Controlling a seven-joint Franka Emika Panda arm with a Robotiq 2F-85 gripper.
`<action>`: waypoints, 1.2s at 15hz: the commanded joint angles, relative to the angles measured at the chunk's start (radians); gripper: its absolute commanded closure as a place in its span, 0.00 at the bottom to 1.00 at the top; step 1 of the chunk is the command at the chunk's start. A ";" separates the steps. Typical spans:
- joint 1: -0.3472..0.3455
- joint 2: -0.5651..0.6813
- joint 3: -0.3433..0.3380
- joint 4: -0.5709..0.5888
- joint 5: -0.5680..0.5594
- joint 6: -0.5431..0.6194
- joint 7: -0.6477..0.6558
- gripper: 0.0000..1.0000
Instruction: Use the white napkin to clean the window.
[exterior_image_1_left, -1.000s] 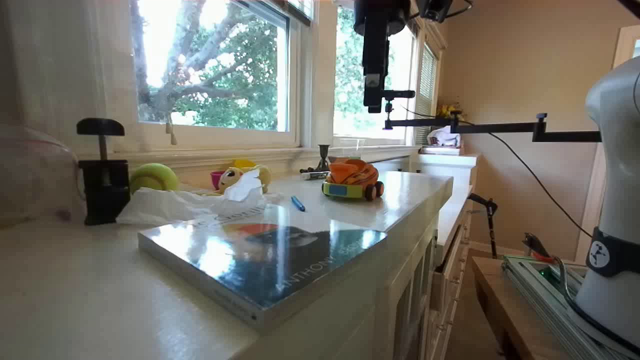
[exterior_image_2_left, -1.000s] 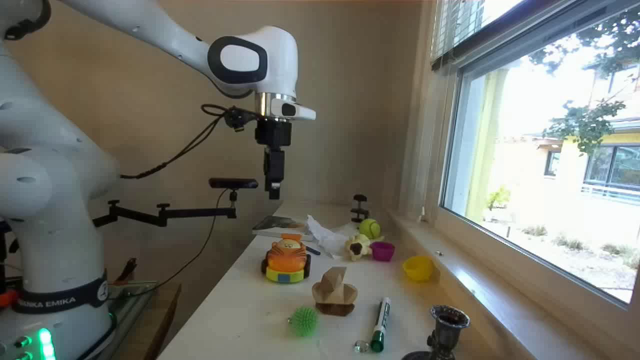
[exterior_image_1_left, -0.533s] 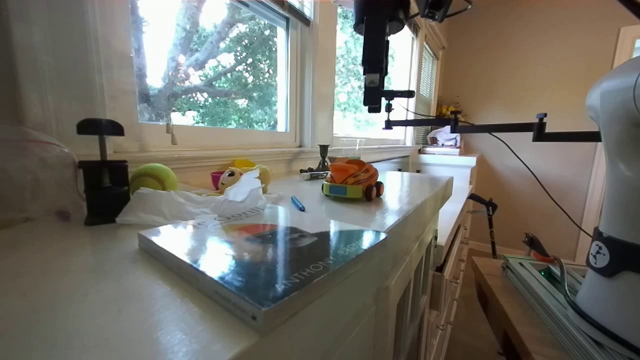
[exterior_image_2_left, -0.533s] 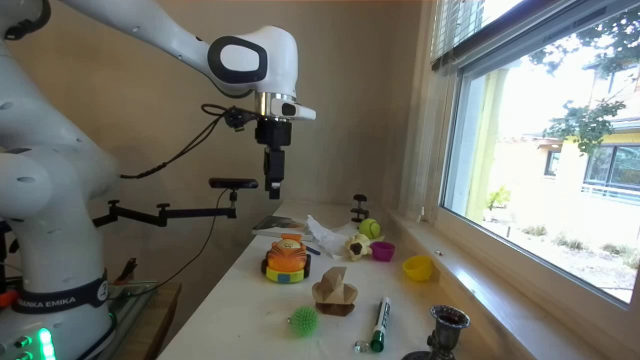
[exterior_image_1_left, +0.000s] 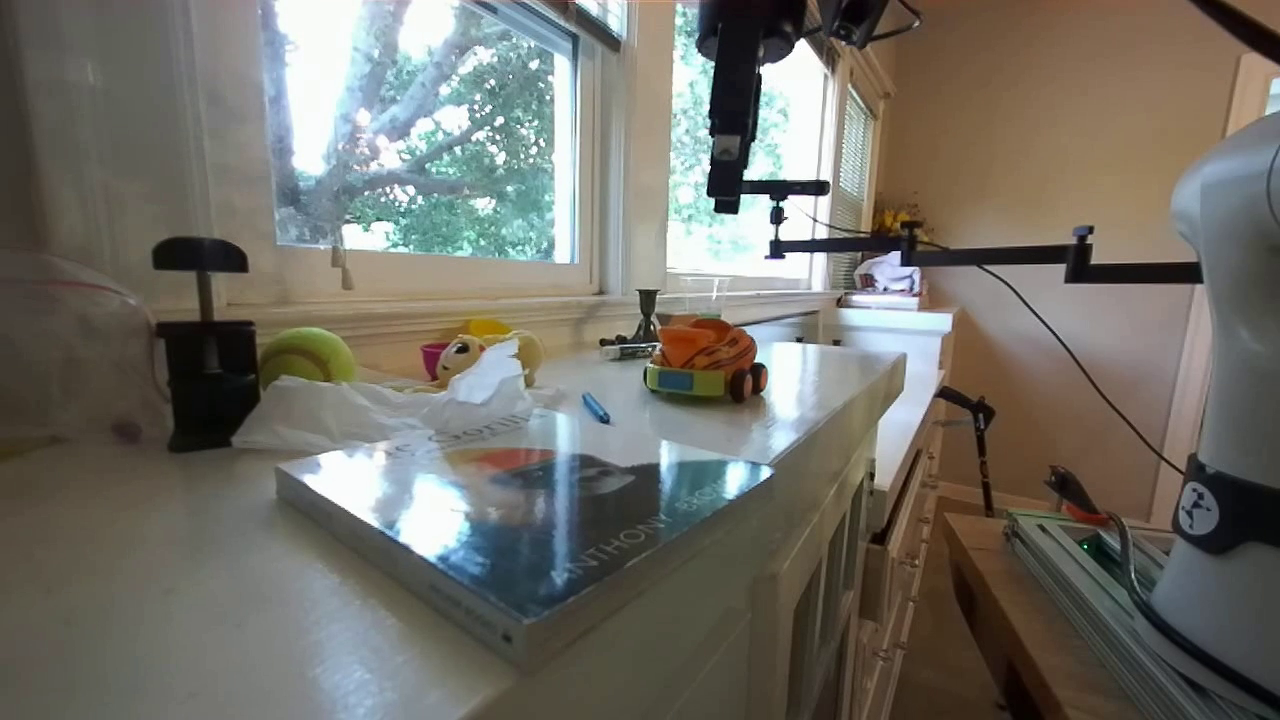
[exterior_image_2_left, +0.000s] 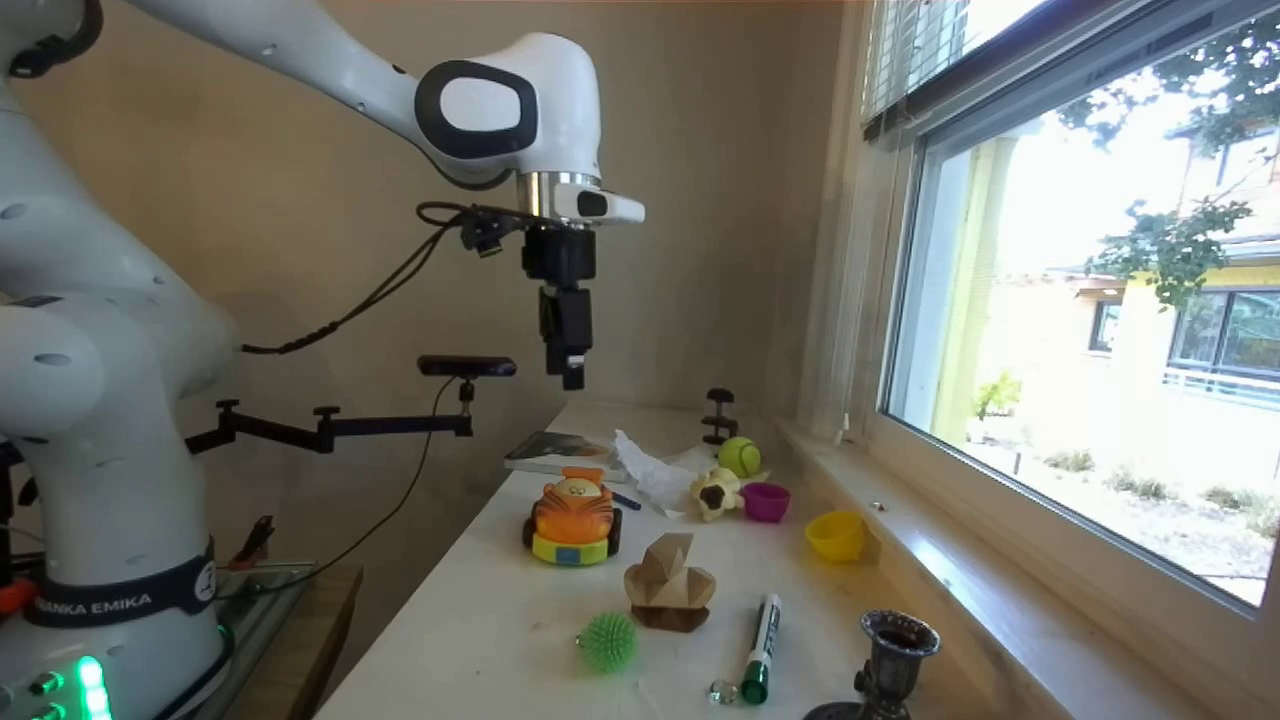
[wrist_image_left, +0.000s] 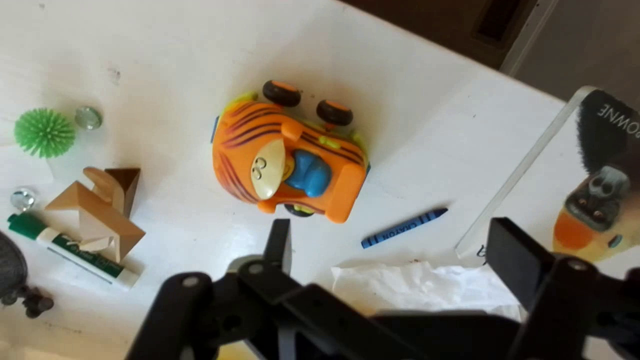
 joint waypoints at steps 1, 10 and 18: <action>0.010 0.085 -0.057 0.056 -0.027 0.100 -0.112 0.00; 0.071 0.322 -0.105 0.151 0.107 0.323 -0.232 0.00; 0.097 0.451 -0.063 0.247 0.172 0.343 -0.258 0.00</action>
